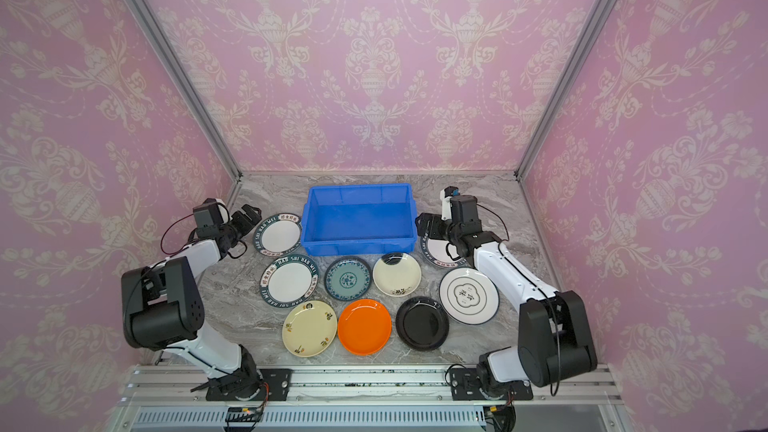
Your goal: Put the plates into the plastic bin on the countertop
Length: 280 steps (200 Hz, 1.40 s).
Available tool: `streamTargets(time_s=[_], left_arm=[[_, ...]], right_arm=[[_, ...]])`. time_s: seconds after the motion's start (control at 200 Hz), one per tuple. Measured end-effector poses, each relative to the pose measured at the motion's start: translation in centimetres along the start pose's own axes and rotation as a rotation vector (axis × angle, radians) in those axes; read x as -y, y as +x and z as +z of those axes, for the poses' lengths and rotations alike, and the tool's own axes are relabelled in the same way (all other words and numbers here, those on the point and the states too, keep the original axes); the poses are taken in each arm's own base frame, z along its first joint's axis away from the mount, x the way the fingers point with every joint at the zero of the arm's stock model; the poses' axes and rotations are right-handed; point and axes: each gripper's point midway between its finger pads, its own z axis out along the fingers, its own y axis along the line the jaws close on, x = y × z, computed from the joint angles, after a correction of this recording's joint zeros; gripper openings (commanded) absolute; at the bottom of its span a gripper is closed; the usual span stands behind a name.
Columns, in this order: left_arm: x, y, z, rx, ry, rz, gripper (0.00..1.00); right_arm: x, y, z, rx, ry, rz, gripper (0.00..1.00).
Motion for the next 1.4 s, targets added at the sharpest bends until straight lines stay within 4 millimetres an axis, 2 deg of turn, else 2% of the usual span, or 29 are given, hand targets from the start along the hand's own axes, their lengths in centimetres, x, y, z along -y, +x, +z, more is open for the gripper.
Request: streamTargets(time_s=[0.07, 0.225, 0.295, 0.47, 0.62, 0.726, 0.906, 1.086, 1.201, 1.321, 1.401], left_arm=[[-0.5, 0.6, 0.8, -0.037, 0.041, -0.04, 0.99], [-3.6, 2.0, 2.0, -0.091, 0.054, -0.15, 0.97], [-4.6, 2.4, 1.9, -0.102, 0.039, -0.169, 0.89], [-4.5, 2.8, 2.0, -0.118, 0.05, -0.168, 0.71], [-4.9, 3.5, 2.8, -0.143, 0.059, -0.175, 0.65], [-4.8, 3.4, 3.2, -0.148, 0.072, -0.175, 0.53], [-4.8, 3.8, 3.6, -0.163, 0.092, -0.177, 0.47], [-4.9, 4.0, 4.1, -0.173, 0.099, -0.181, 0.32], [-5.0, 4.0, 4.3, -0.175, 0.1, -0.181, 0.28], [-5.2, 4.2, 4.4, -0.18, 0.096, -0.182, 0.18], [-5.2, 4.3, 4.4, -0.184, 0.097, -0.175, 0.15]], right_arm=[[-0.3, 0.4, 0.3, -0.017, -0.018, 0.007, 0.96], [-0.7, 0.4, 0.2, -0.021, -0.038, 0.016, 0.93], [-0.8, 0.2, 0.2, -0.02, -0.043, 0.018, 0.92], [-1.1, -0.1, 0.1, -0.014, -0.051, 0.015, 0.9], [-1.4, -0.3, 0.2, -0.014, -0.059, 0.012, 0.9], [-1.4, -0.2, 0.4, -0.018, -0.059, 0.012, 0.9], [-1.3, 0.0, 0.5, -0.024, -0.057, 0.014, 0.9], [-1.1, 0.2, 0.8, -0.033, -0.053, 0.016, 0.9], [-1.0, 0.3, 0.9, -0.038, -0.049, 0.017, 0.9], [-1.0, 0.4, 0.9, -0.042, -0.047, 0.018, 0.9], [-1.0, 0.4, 0.9, -0.043, -0.046, 0.018, 0.91]])
